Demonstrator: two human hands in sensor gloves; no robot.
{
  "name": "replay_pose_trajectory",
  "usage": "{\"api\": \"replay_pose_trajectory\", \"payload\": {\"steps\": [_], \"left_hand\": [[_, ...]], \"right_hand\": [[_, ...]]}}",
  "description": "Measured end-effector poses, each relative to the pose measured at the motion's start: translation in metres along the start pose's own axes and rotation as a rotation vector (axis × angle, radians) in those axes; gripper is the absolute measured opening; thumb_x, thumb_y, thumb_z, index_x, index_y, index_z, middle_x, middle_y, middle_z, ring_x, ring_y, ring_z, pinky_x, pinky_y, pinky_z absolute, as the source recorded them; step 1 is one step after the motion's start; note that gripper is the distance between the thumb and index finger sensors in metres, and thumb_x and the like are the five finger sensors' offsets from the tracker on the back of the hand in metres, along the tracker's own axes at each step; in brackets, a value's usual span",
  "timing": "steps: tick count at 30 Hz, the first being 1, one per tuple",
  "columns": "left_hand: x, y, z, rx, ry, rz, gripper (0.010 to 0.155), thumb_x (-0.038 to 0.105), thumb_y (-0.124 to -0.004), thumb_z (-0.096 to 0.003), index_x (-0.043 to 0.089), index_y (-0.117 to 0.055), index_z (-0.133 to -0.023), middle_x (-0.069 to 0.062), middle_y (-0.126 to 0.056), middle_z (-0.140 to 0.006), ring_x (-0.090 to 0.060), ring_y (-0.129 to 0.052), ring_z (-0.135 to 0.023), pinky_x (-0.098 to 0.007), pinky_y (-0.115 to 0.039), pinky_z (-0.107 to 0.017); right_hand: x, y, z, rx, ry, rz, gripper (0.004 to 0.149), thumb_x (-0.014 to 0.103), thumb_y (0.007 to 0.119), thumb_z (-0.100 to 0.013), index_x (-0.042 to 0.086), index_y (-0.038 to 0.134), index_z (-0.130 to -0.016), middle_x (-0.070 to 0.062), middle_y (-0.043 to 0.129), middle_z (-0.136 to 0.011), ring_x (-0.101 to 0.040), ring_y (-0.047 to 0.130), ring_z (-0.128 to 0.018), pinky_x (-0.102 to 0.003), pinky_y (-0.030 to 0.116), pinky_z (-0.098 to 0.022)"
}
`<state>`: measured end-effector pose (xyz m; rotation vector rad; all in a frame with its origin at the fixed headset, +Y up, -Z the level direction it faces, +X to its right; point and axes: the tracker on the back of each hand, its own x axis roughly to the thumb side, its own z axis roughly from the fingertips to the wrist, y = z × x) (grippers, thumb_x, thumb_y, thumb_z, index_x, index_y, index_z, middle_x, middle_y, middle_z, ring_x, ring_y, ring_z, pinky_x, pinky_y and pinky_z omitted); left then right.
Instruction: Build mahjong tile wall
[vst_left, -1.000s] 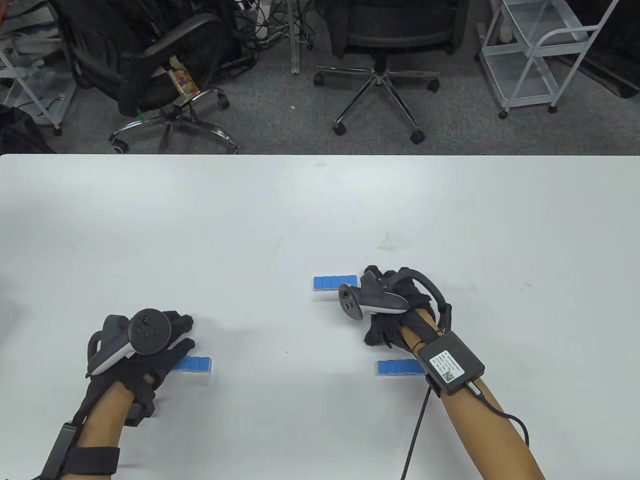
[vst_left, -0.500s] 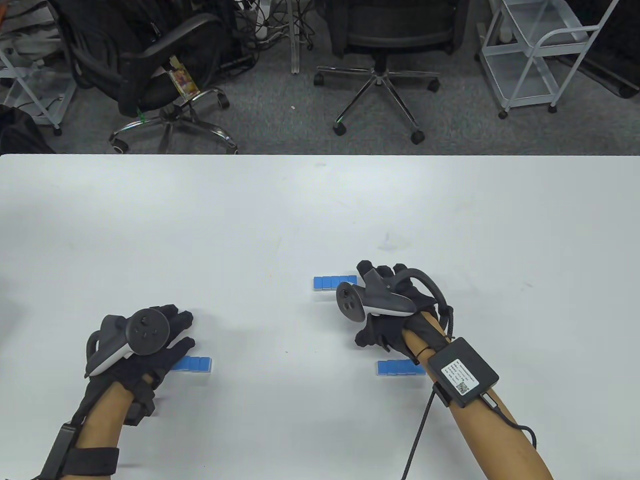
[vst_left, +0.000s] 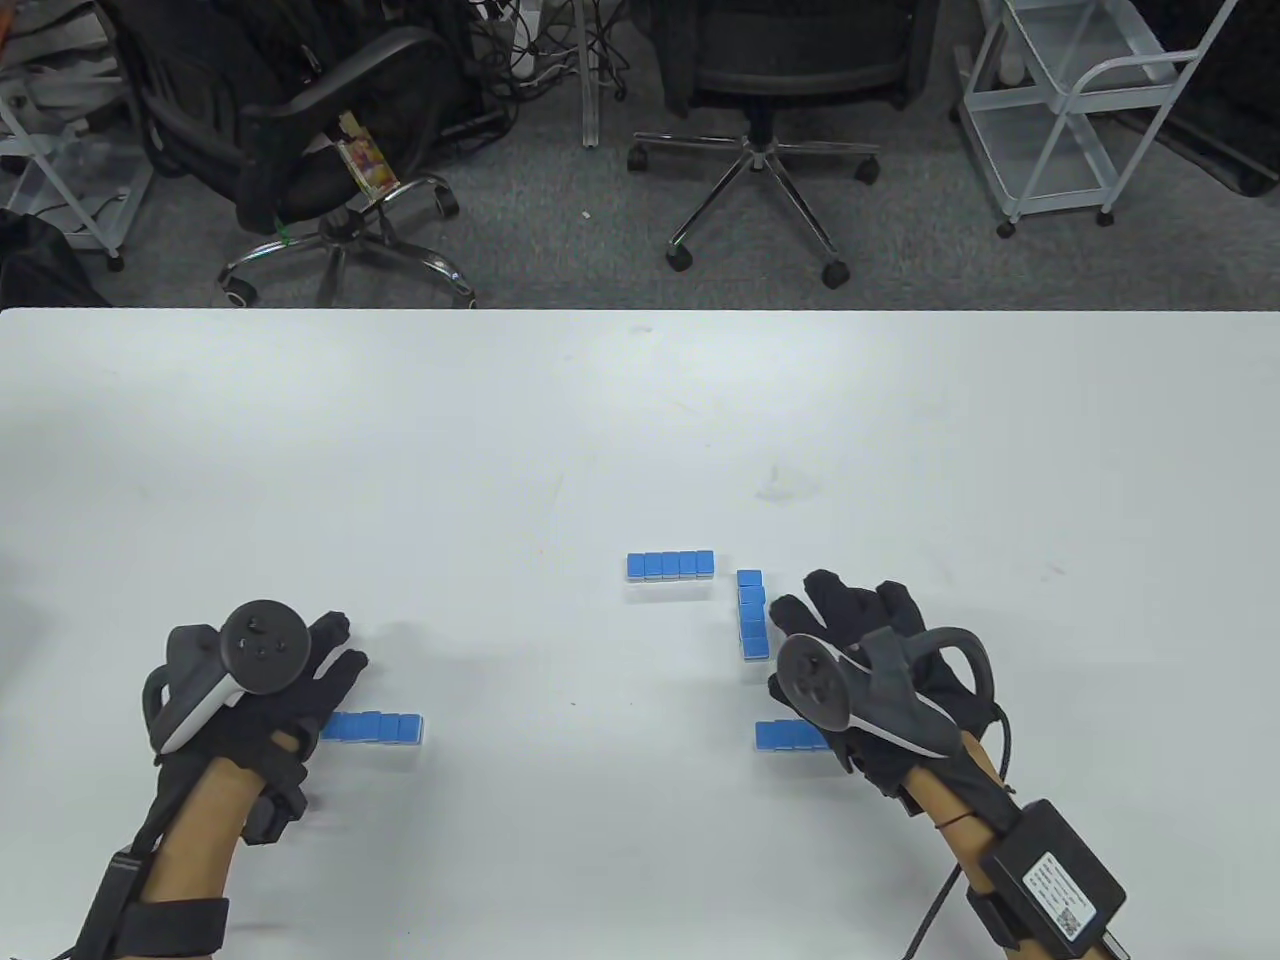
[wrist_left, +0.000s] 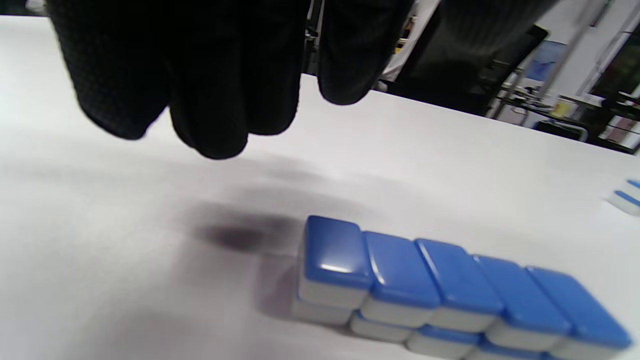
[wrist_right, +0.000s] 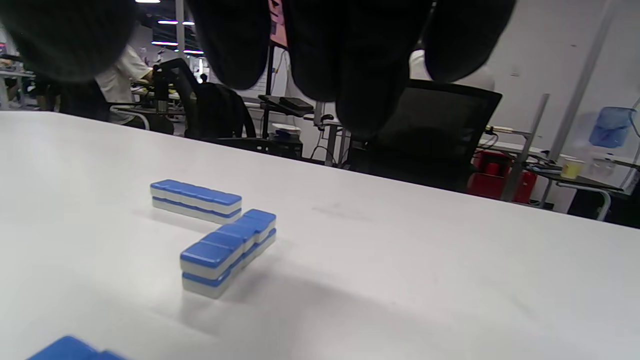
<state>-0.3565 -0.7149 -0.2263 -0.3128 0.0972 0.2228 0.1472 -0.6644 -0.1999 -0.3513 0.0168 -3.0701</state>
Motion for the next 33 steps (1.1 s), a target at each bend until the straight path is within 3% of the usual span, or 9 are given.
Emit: {"api": "replay_pose_trajectory", "payload": {"steps": [5, 8, 10, 17, 33], "left_hand": [[-0.003, -0.009, 0.01, -0.144, 0.149, -0.026, 0.075, 0.068, -0.055, -0.047, 0.03, -0.056, -0.112, -0.015, -0.079, -0.103, -0.043, -0.093, -0.083, -0.055, -0.085, -0.057], [-0.004, -0.025, 0.012, -0.223, 0.2, 0.079, 0.079, 0.07, -0.056, -0.0459, 0.029, -0.05, -0.114, -0.019, -0.071, -0.106, -0.047, -0.084, -0.087, -0.059, -0.083, -0.058], [0.0, -0.026, 0.014, -0.185, 0.217, 0.069, 0.083, 0.072, -0.056, -0.0449, 0.028, -0.046, -0.115, -0.02, -0.069, -0.106, -0.049, -0.081, -0.088, -0.061, -0.082, -0.059], [0.027, -0.039, 0.021, -0.231, 0.265, -0.012, 0.092, 0.075, -0.057, -0.0435, 0.022, -0.036, -0.116, -0.026, -0.055, -0.11, -0.055, -0.071, -0.092, -0.064, -0.079, -0.06], [0.056, -0.051, 0.024, -0.216, 0.299, -0.164, 0.099, 0.077, -0.066, -0.0415, 0.016, -0.039, -0.114, -0.031, -0.056, -0.106, -0.057, -0.075, -0.087, -0.059, -0.083, -0.061]], "right_hand": [[-0.026, 0.013, 0.012, -0.056, 0.061, -0.05, 0.068, 0.057, 0.072, -0.031, 0.027, 0.065, -0.091, -0.011, 0.07, -0.103, -0.036, 0.084, -0.085, -0.063, 0.06, -0.07], [-0.034, 0.024, 0.01, -0.037, 0.094, -0.019, 0.066, 0.056, 0.073, -0.031, 0.026, 0.068, -0.089, -0.011, 0.072, -0.101, -0.037, 0.085, -0.083, -0.064, 0.06, -0.07], [-0.036, 0.027, 0.01, -0.057, 0.103, 0.043, 0.065, 0.056, 0.073, -0.031, 0.027, 0.068, -0.089, -0.01, 0.072, -0.101, -0.036, 0.086, -0.084, -0.063, 0.06, -0.071], [-0.034, 0.028, 0.014, -0.077, 0.101, 0.116, 0.065, 0.056, 0.072, -0.03, 0.027, 0.068, -0.089, -0.01, 0.073, -0.101, -0.036, 0.086, -0.084, -0.063, 0.059, -0.071], [-0.034, 0.031, 0.014, -0.046, 0.125, 0.142, 0.065, 0.056, 0.072, -0.03, 0.027, 0.068, -0.089, -0.01, 0.073, -0.101, -0.036, 0.086, -0.083, -0.063, 0.06, -0.07]]}}
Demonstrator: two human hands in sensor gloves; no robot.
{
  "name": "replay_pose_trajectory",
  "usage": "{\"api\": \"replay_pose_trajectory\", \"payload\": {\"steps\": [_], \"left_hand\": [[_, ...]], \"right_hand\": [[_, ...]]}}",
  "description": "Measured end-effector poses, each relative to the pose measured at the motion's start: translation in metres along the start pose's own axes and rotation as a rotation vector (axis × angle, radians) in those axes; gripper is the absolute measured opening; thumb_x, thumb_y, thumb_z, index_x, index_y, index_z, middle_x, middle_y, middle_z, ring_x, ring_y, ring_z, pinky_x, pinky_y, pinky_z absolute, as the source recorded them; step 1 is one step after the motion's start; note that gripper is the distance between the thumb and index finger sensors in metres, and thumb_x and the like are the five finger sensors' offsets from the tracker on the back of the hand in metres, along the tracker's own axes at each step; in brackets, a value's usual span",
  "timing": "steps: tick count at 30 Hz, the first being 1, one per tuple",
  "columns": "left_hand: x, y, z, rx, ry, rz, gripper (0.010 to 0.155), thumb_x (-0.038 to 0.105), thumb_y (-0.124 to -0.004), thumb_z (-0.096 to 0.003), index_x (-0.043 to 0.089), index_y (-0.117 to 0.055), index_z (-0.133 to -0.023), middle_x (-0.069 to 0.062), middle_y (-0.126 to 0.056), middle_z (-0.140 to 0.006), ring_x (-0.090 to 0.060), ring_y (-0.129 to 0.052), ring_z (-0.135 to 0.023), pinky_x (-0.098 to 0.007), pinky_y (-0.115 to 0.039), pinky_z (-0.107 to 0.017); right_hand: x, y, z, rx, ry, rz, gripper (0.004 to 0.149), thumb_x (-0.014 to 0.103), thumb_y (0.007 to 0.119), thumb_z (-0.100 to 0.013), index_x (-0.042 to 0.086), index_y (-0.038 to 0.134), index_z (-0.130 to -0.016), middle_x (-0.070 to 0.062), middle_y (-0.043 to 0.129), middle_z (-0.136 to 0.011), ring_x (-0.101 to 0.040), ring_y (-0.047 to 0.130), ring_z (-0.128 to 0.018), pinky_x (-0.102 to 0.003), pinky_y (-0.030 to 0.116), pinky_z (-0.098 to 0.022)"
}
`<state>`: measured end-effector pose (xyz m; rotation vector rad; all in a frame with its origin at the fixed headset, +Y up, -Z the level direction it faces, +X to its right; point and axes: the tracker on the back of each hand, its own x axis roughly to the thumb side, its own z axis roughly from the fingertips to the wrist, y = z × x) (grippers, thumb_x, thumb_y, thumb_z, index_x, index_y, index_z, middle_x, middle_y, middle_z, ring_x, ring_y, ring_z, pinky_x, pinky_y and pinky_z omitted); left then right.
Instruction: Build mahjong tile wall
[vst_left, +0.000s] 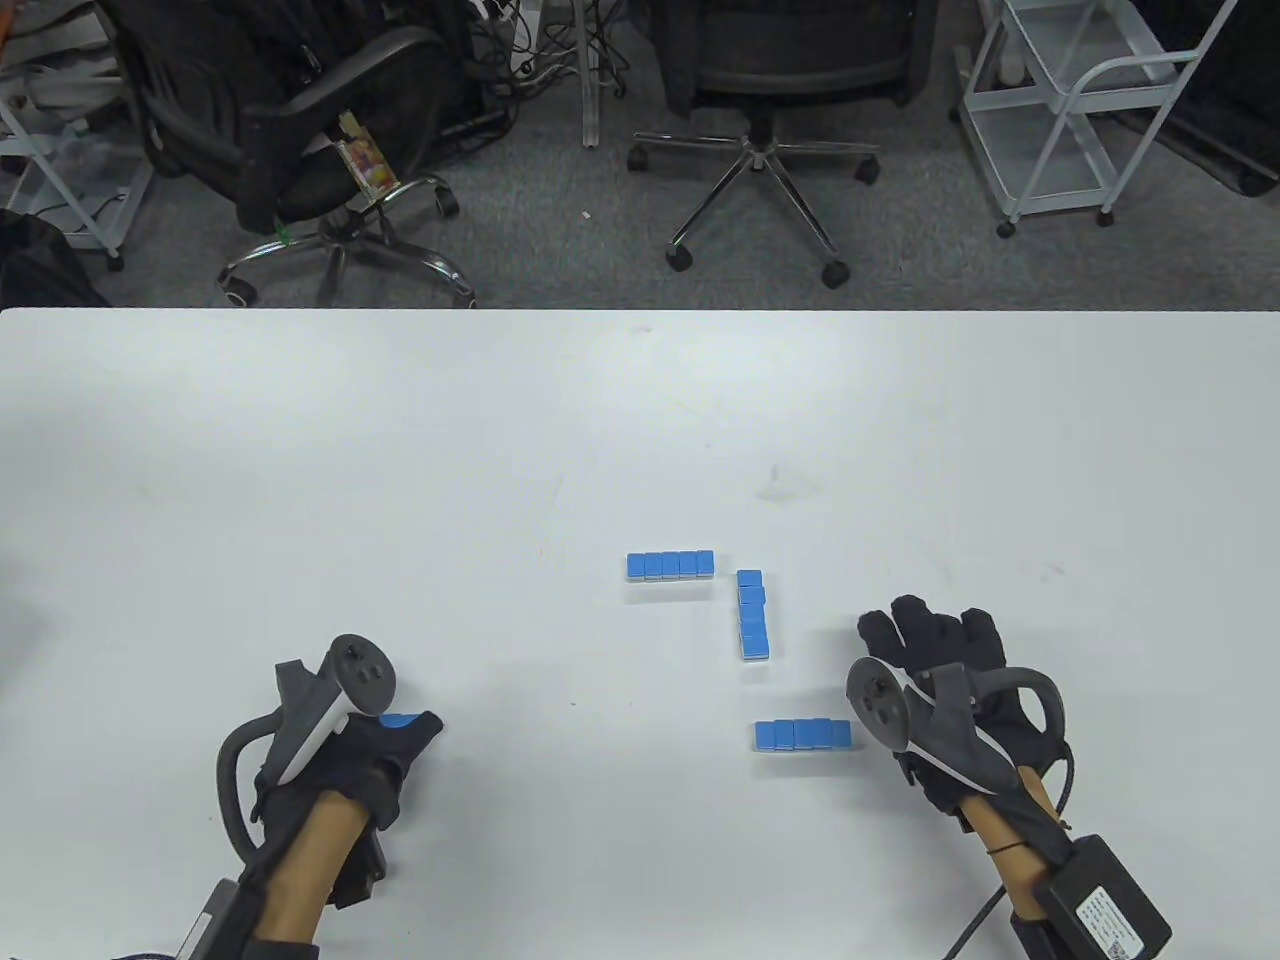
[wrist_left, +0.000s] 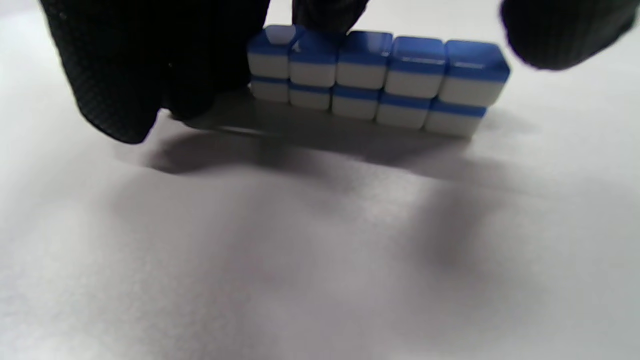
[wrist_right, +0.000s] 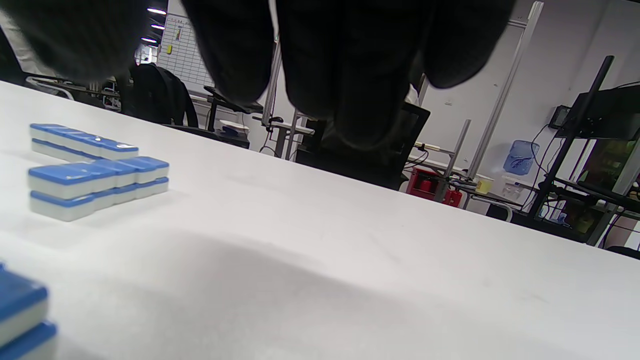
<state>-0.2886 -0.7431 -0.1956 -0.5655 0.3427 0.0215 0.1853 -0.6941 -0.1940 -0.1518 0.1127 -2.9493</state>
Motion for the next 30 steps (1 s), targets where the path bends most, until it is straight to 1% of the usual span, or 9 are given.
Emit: {"api": "replay_pose_trajectory", "payload": {"steps": [6, 12, 17, 26, 30], "left_hand": [[0.004, 0.0, 0.0, -0.007, 0.016, 0.006, 0.094, 0.075, -0.067, -0.0431, 0.016, -0.046, -0.113, -0.031, -0.057, -0.105, -0.056, -0.077, -0.085, -0.057, -0.084, -0.06], [0.01, 0.0, 0.0, -0.019, 0.042, -0.001, 0.095, 0.073, -0.069, -0.0435, 0.014, -0.046, -0.113, -0.033, -0.057, -0.105, -0.055, -0.078, -0.083, -0.056, -0.085, -0.06], [0.023, -0.001, -0.001, -0.022, 0.049, -0.042, 0.097, 0.073, -0.07, -0.0428, 0.011, -0.045, -0.112, -0.035, -0.055, -0.104, -0.055, -0.078, -0.081, -0.053, -0.085, -0.06], [0.076, -0.005, 0.0, 0.015, -0.032, -0.187, 0.098, 0.075, -0.07, -0.0411, 0.013, -0.04, -0.112, -0.031, -0.049, -0.108, -0.052, -0.076, -0.084, -0.051, -0.081, -0.064], [0.111, -0.002, -0.002, 0.047, -0.139, -0.259, 0.097, 0.074, -0.071, -0.0408, 0.015, -0.041, -0.112, -0.029, -0.048, -0.109, -0.05, -0.075, -0.086, -0.05, -0.079, -0.067]], "right_hand": [[0.0, -0.001, 0.0, 0.004, -0.001, 0.003, 0.065, 0.056, 0.072, -0.03, 0.027, 0.069, -0.089, -0.01, 0.073, -0.101, -0.036, 0.086, -0.083, -0.063, 0.06, -0.07], [0.001, -0.001, 0.001, 0.015, -0.003, 0.011, 0.065, 0.055, 0.072, -0.03, 0.027, 0.069, -0.088, -0.01, 0.073, -0.101, -0.036, 0.086, -0.083, -0.063, 0.06, -0.07], [0.001, -0.002, 0.001, 0.016, -0.005, 0.013, 0.065, 0.055, 0.073, -0.031, 0.027, 0.069, -0.088, -0.01, 0.073, -0.101, -0.036, 0.086, -0.083, -0.063, 0.06, -0.07], [0.002, -0.001, 0.001, 0.023, -0.013, 0.016, 0.064, 0.055, 0.073, -0.031, 0.026, 0.069, -0.088, -0.01, 0.073, -0.1, -0.035, 0.087, -0.083, -0.063, 0.06, -0.07], [0.003, 0.0, 0.001, 0.031, -0.023, 0.014, 0.064, 0.055, 0.073, -0.031, 0.026, 0.069, -0.088, -0.01, 0.073, -0.1, -0.035, 0.087, -0.083, -0.063, 0.06, -0.07]]}}
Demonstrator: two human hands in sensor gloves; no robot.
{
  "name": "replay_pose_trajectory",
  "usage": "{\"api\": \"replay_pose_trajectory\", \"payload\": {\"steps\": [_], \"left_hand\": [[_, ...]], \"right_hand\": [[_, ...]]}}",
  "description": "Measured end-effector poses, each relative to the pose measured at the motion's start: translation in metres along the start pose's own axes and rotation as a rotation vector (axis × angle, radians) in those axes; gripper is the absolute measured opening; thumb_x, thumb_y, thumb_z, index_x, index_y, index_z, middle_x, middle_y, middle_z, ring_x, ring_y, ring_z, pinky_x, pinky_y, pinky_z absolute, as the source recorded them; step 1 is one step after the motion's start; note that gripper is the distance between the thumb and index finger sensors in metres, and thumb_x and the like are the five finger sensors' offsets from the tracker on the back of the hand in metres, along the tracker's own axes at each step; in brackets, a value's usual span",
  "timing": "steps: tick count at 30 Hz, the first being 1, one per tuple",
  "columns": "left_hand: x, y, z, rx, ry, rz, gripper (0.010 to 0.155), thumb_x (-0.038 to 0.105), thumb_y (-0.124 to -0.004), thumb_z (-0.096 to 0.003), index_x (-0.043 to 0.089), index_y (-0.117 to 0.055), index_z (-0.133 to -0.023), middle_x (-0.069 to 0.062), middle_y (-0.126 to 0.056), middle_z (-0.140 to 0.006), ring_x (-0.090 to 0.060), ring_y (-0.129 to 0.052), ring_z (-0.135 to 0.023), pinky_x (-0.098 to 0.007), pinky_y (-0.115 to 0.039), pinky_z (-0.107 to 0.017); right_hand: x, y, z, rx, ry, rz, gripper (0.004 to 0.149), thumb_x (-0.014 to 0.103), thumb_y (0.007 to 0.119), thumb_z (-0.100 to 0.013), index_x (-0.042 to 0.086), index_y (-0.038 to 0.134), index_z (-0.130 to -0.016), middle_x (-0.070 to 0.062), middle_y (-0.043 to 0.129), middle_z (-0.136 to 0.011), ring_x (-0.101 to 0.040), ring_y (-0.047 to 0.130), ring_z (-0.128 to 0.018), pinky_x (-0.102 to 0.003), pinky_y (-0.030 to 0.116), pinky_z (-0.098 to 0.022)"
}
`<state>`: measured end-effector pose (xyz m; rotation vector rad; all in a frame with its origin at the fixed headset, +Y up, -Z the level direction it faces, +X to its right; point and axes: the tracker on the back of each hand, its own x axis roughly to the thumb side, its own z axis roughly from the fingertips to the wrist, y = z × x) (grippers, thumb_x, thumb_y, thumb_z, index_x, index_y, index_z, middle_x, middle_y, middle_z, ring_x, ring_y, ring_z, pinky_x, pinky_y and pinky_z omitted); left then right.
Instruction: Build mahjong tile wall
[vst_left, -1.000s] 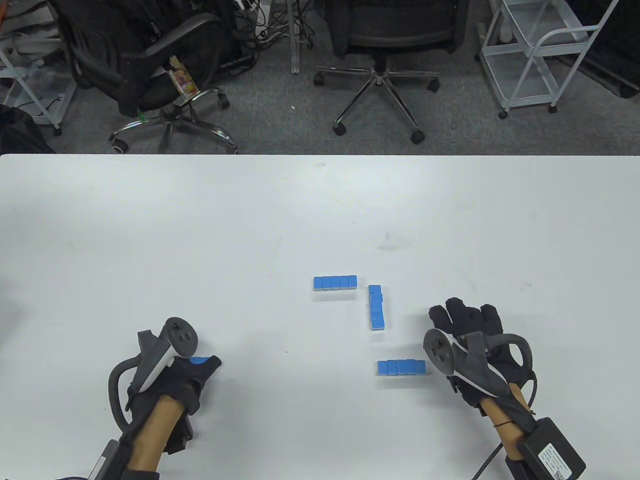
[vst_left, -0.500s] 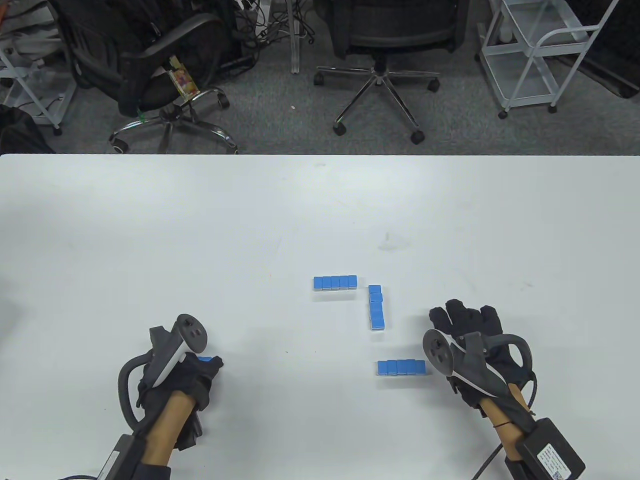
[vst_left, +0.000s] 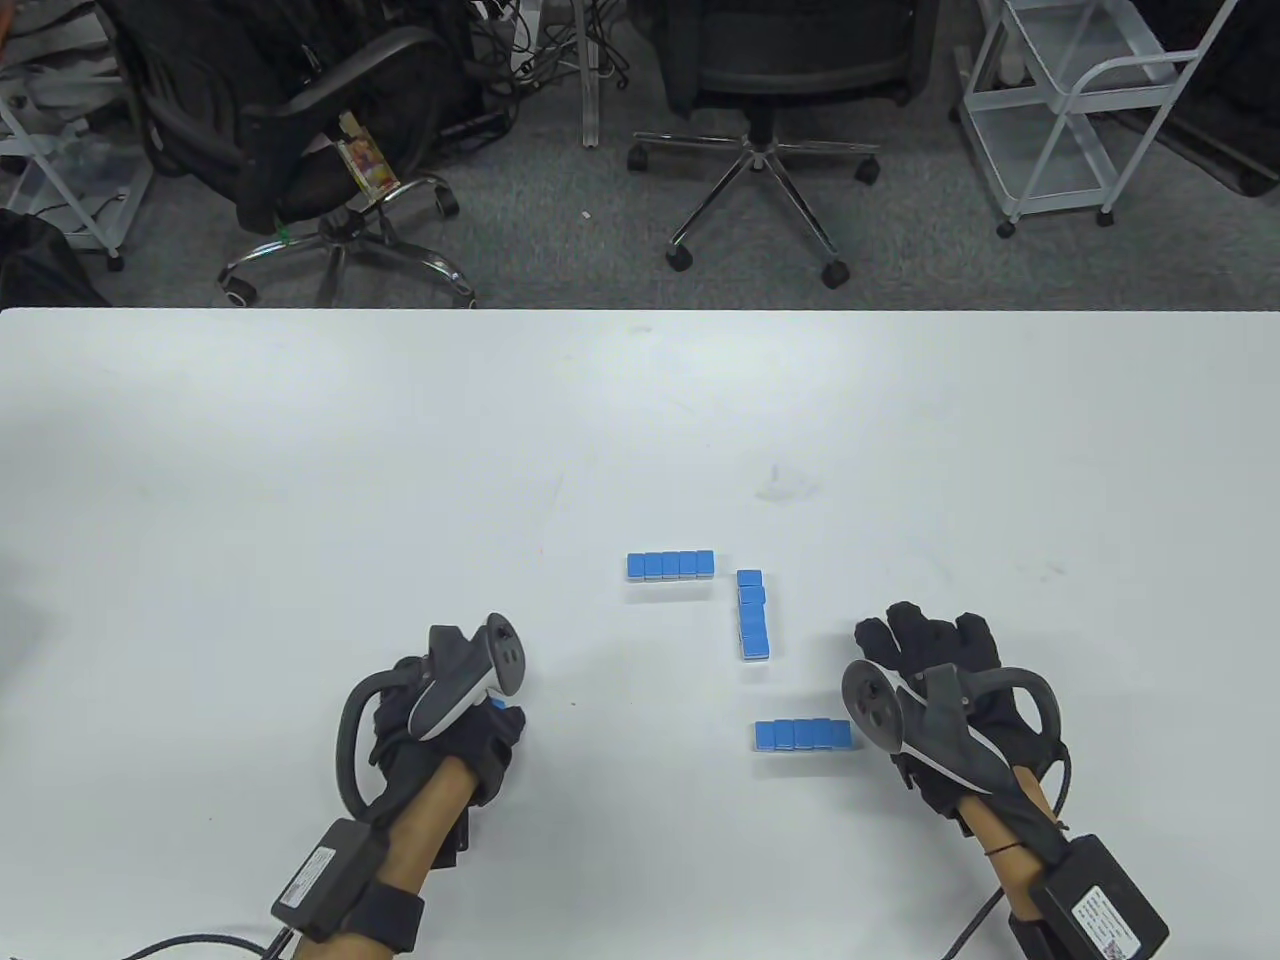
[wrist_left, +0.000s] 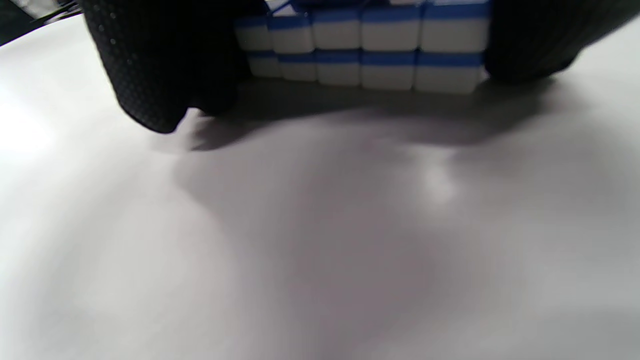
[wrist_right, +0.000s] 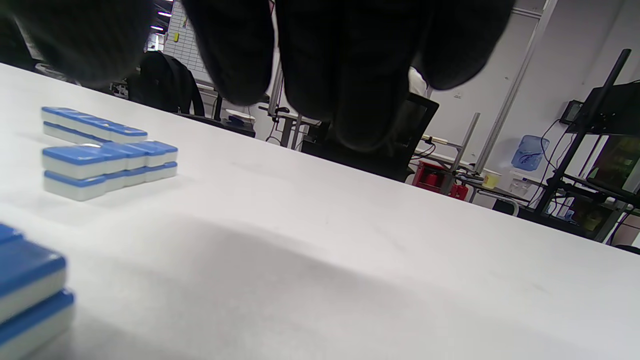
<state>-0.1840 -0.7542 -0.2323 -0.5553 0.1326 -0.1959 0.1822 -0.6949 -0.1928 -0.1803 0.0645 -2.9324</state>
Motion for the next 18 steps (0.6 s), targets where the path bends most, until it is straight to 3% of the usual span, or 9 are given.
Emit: {"api": "replay_pose_trajectory", "payload": {"steps": [6, 10, 18], "left_hand": [[0.042, 0.021, -0.017, 0.098, -0.234, -0.127, 0.095, 0.074, -0.072, -0.039, 0.021, -0.044, -0.112, -0.024, -0.05, -0.111, -0.046, -0.074, -0.089, -0.05, -0.077, -0.07], [0.059, 0.032, -0.025, 0.102, -0.314, -0.171, 0.094, 0.073, -0.076, -0.0376, 0.025, -0.045, -0.112, -0.019, -0.05, -0.114, -0.042, -0.078, -0.088, -0.05, -0.077, -0.071], [0.071, 0.046, -0.029, 0.128, -0.479, -0.198, 0.092, 0.066, -0.091, -0.0333, 0.034, -0.053, -0.11, -0.007, -0.053, -0.118, -0.033, -0.086, -0.087, -0.052, -0.076, -0.074]], "right_hand": [[0.001, 0.003, -0.001, 0.018, -0.006, -0.007, 0.064, 0.055, 0.073, -0.031, 0.026, 0.069, -0.088, -0.01, 0.074, -0.1, -0.035, 0.087, -0.083, -0.062, 0.061, -0.07], [0.001, 0.004, -0.001, 0.036, -0.001, -0.015, 0.064, 0.055, 0.073, -0.031, 0.026, 0.069, -0.088, -0.009, 0.074, -0.1, -0.035, 0.087, -0.083, -0.062, 0.061, -0.07], [0.0, 0.006, -0.003, 0.056, 0.007, -0.031, 0.064, 0.054, 0.073, -0.031, 0.026, 0.07, -0.088, -0.009, 0.074, -0.1, -0.035, 0.087, -0.083, -0.062, 0.061, -0.07]]}}
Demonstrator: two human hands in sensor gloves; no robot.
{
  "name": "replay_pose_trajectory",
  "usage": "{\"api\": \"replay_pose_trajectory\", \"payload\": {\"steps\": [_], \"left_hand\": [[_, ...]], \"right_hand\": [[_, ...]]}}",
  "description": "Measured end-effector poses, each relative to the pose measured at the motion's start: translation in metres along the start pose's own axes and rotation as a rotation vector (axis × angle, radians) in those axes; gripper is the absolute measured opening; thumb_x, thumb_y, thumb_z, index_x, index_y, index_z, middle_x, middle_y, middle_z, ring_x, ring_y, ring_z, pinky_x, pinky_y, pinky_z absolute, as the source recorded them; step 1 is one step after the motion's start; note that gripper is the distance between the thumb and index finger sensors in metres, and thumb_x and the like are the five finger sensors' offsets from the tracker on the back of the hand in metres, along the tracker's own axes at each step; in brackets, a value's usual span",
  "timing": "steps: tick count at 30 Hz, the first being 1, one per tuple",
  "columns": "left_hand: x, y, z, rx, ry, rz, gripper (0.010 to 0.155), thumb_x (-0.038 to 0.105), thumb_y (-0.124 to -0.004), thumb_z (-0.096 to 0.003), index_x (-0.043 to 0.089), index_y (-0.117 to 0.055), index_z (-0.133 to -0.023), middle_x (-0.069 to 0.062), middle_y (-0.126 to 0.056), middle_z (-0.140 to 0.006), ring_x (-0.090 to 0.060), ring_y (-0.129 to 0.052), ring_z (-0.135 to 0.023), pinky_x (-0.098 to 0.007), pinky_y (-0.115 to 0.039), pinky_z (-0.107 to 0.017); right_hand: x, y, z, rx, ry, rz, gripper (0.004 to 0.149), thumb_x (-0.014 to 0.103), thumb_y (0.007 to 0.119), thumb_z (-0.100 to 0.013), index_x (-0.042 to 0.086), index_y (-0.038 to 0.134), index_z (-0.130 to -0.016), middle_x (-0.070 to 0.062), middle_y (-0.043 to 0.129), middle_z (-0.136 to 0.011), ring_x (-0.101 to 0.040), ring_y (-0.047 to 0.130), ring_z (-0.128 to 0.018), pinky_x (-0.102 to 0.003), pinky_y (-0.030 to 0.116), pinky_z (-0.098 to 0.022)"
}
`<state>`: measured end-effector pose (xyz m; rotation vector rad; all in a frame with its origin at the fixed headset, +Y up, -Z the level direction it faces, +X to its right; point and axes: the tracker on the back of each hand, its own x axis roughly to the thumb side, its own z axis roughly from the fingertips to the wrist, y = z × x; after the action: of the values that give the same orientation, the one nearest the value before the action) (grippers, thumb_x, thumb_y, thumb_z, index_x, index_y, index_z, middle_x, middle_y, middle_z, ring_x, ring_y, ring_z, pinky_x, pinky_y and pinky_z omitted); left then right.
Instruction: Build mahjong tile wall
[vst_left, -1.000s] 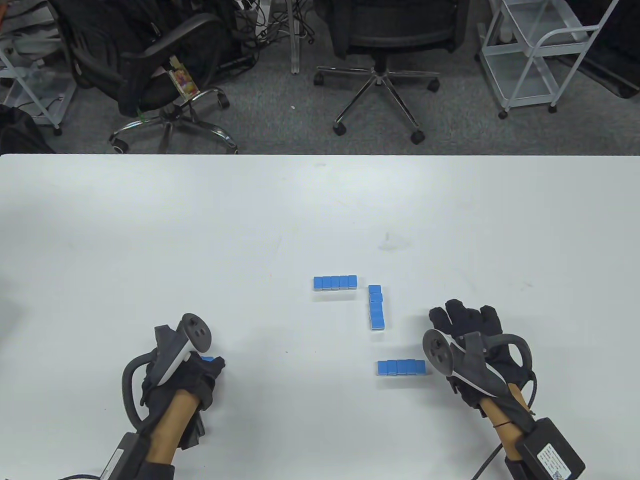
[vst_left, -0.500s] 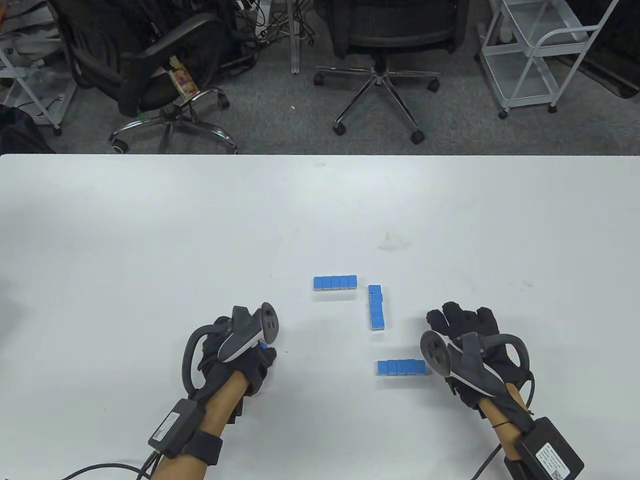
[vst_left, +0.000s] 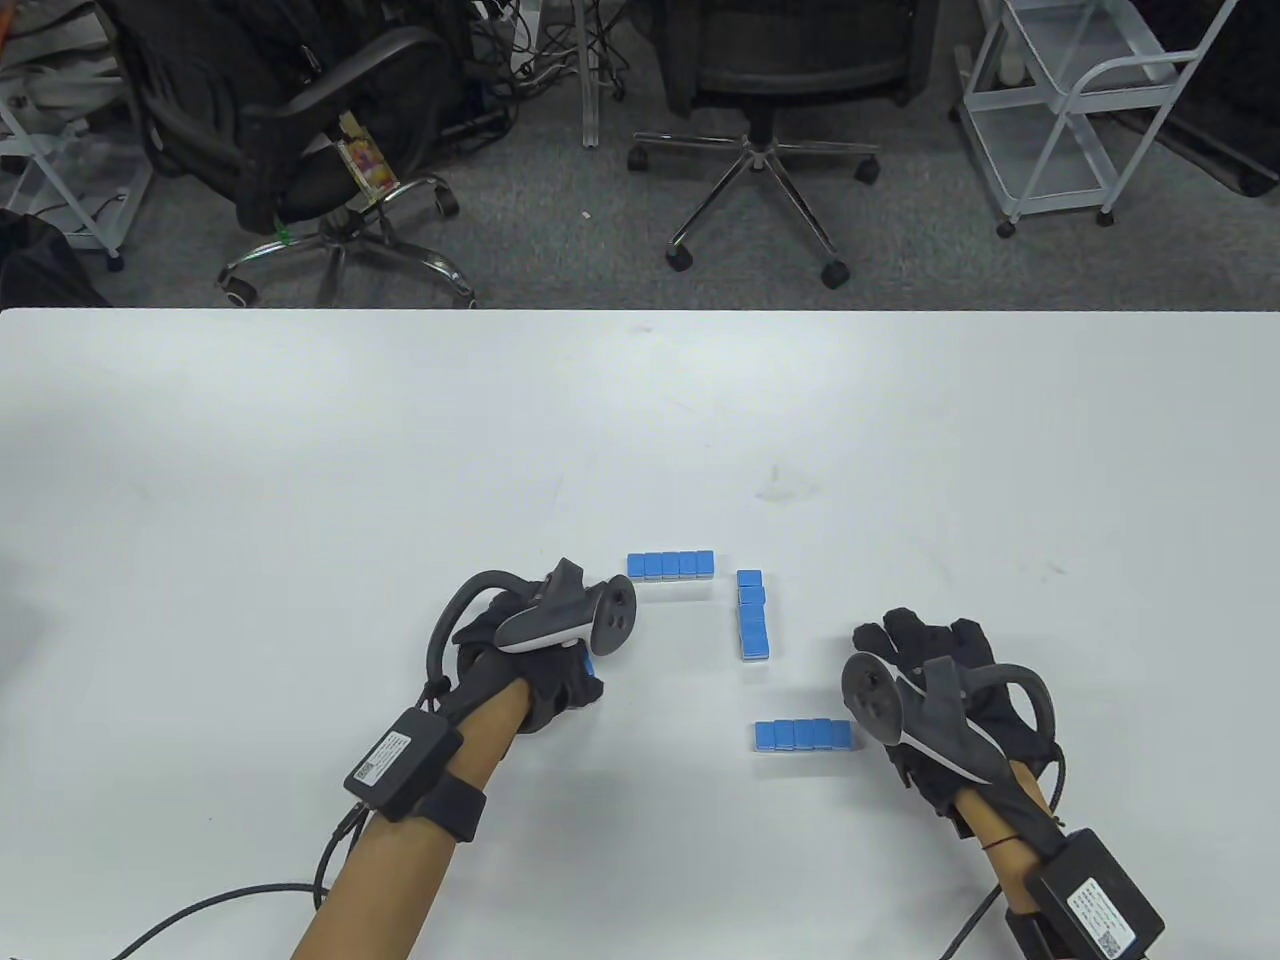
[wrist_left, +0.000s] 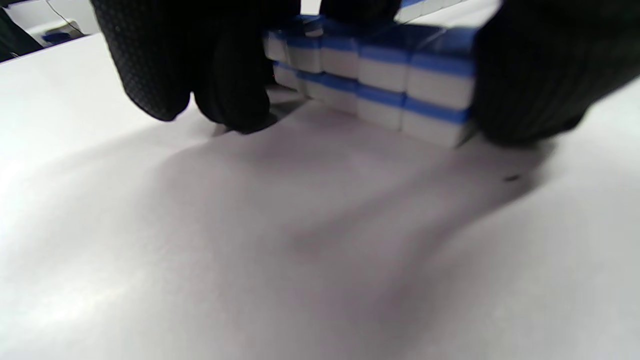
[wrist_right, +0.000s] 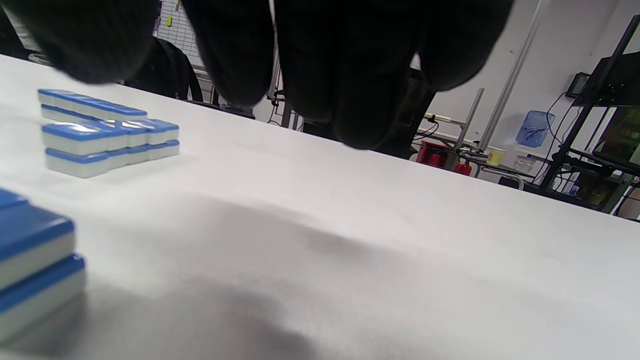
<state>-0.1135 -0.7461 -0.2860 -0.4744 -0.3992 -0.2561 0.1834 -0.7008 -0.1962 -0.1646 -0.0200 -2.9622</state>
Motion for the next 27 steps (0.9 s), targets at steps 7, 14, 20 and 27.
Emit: {"api": "replay_pose_trajectory", "payload": {"steps": [7, 14, 20, 27], "left_hand": [[0.0, 0.007, -0.004, 0.003, -0.007, -0.006, 0.088, 0.063, -0.098, -0.0303, 0.043, -0.059, -0.107, 0.002, -0.055, -0.12, -0.028, -0.092, -0.084, -0.051, -0.076, -0.075], [-0.001, 0.013, -0.012, -0.011, 0.027, -0.001, 0.085, 0.064, -0.099, -0.03, 0.048, -0.06, -0.104, 0.007, -0.055, -0.12, -0.027, -0.092, -0.085, -0.051, -0.074, -0.076], [-0.001, 0.016, -0.015, -0.019, 0.043, 0.01, 0.084, 0.064, -0.098, -0.0309, 0.05, -0.059, -0.104, 0.009, -0.052, -0.121, -0.028, -0.091, -0.087, -0.052, -0.073, -0.078], [-0.001, 0.016, -0.016, -0.013, 0.044, 0.022, 0.083, 0.064, -0.098, -0.0312, 0.05, -0.06, -0.104, 0.009, -0.052, -0.121, -0.028, -0.09, -0.089, -0.054, -0.07, -0.079]], "right_hand": [[0.0, 0.0, -0.001, -0.001, -0.011, -0.001, 0.063, 0.054, 0.073, -0.031, 0.026, 0.07, -0.088, -0.009, 0.074, -0.1, -0.035, 0.087, -0.083, -0.062, 0.061, -0.07], [-0.001, -0.001, -0.001, -0.01, -0.014, -0.001, 0.063, 0.054, 0.073, -0.031, 0.026, 0.07, -0.087, -0.009, 0.074, -0.1, -0.034, 0.087, -0.083, -0.062, 0.061, -0.07], [-0.002, -0.002, 0.0, -0.014, -0.011, -0.008, 0.063, 0.054, 0.073, -0.031, 0.026, 0.07, -0.088, -0.009, 0.074, -0.1, -0.035, 0.087, -0.083, -0.062, 0.061, -0.07], [-0.002, -0.001, 0.0, -0.014, -0.012, -0.006, 0.063, 0.054, 0.073, -0.031, 0.026, 0.07, -0.087, -0.009, 0.075, -0.1, -0.035, 0.087, -0.082, -0.062, 0.061, -0.07]]}}
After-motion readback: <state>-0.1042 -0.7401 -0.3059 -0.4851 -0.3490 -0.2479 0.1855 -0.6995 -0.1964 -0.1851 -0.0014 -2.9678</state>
